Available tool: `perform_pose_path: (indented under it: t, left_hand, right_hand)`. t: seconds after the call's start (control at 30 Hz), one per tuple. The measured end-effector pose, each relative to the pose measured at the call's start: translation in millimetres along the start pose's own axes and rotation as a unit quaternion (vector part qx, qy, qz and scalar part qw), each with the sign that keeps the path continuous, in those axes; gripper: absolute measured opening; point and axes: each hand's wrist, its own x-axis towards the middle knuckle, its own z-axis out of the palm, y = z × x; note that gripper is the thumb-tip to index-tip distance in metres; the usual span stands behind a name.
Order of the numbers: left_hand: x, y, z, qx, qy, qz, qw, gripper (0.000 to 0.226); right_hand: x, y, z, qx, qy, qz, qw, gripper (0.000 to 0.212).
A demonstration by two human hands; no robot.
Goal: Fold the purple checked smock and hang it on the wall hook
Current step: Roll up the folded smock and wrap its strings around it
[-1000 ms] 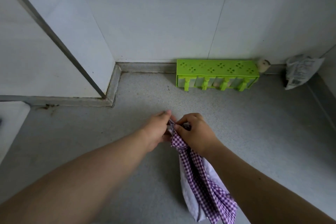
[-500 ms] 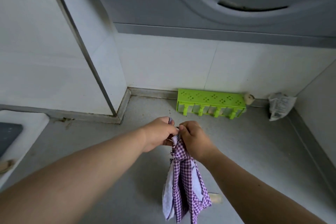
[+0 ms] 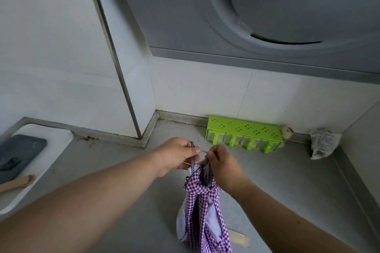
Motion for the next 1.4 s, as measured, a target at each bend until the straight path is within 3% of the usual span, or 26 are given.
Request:
perform_pose_path:
  t: [0.27, 0.4, 0.7, 0.97, 1.13, 1.23, 1.4]
  left_hand:
    - [-10.3, 27.8, -28.4, 0.065, -0.069, 0.002, 0.996, 0.038]
    - [-17.4, 42.6, -40.7, 0.080, -0.094, 0.024, 0.992, 0.030]
    - [-31.0, 59.1, -54.5, 0.072, -0.134, 0.105, 0.983, 0.021]
    - [-47.9, 68.8, -56.4, 0.088, -0.157, 0.174, 0.968, 0.023]
    - [-49.3, 75.7, -59.2, 0.170, -0.131, 0.239, 0.947, 0.028]
    - [-49.9, 77.0, -61.9, 0.184, -0.148, 0.248, 0.940, 0.019]
    - [-51.5, 78.7, -61.4, 0.167, -0.173, 0.248, 0.938, 0.018]
  right_hand:
    - [-4.9, -21.0, -3.0, 0.161, 0.035, 0.057, 0.985, 0.016]
    - [-4.8, -26.1, -3.2, 0.188, 0.068, 0.062, 0.978, 0.020]
    - [-17.2, -49.9, 5.4, 0.114, 0.090, 0.031, 0.989, 0.027]
    - [-30.6, -82.2, 7.5, -0.028, 0.029, -0.062, 0.997, 0.026]
    - [-32.2, -87.2, 8.5, -0.004, -0.019, -0.089, 0.996, 0.021]
    - [-36.5, -89.6, 3.5, 0.000, -0.041, -0.101, 0.994, 0.022]
    - [-40.6, -92.9, 0.0, -0.008, -0.011, -0.129, 0.992, 0.015]
